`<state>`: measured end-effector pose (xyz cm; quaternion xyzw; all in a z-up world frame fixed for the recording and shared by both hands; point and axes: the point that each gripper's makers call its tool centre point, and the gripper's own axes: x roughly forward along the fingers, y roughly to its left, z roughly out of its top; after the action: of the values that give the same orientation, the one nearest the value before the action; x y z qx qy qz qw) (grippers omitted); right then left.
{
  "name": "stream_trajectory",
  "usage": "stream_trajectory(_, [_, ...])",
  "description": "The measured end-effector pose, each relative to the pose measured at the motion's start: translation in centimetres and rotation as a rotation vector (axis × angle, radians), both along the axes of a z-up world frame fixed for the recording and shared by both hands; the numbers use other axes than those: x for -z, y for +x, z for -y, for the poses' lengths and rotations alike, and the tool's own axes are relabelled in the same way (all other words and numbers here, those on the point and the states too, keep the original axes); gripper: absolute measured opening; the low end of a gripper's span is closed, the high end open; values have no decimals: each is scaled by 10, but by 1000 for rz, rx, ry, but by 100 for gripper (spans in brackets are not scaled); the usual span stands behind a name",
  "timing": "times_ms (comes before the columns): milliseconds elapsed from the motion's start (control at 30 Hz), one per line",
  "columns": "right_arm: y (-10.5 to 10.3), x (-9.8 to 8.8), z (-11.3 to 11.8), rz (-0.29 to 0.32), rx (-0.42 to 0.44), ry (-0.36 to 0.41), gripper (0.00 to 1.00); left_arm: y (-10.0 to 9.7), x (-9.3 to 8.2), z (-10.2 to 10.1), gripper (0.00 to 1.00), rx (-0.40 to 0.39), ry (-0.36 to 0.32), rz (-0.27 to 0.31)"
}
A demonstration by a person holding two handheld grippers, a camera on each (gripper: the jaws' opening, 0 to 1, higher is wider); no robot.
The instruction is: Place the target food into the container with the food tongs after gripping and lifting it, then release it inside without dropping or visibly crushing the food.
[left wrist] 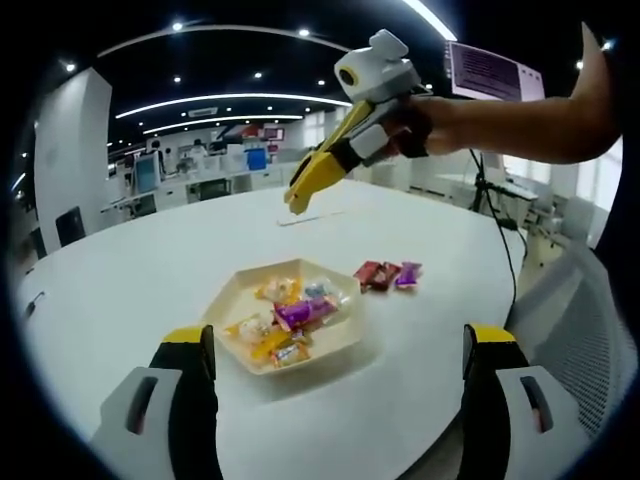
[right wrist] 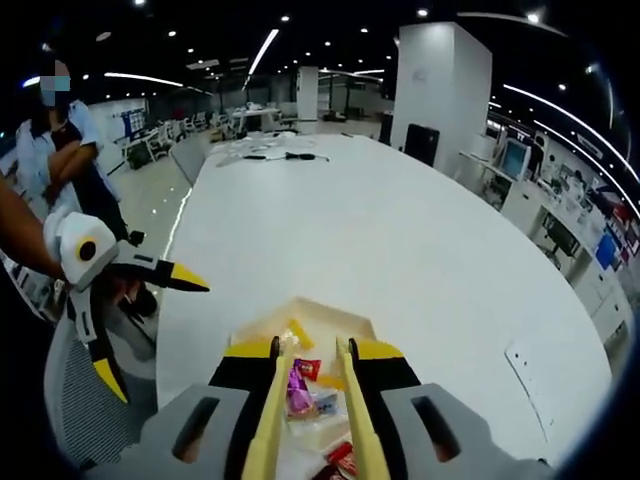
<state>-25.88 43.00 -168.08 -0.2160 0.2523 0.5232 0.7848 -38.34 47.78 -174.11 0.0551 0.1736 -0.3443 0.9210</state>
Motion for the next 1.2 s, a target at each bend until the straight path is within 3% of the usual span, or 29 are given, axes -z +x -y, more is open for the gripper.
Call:
stream_trajectory(667, [4, -6, 18, 19, 12, 8, 27, 0, 1, 0, 99, 2, 2, -3])
stream_trajectory(1200, [8, 14, 100, 6, 113, -27, 28, -1, 3, 2, 99, 12, 8, -12])
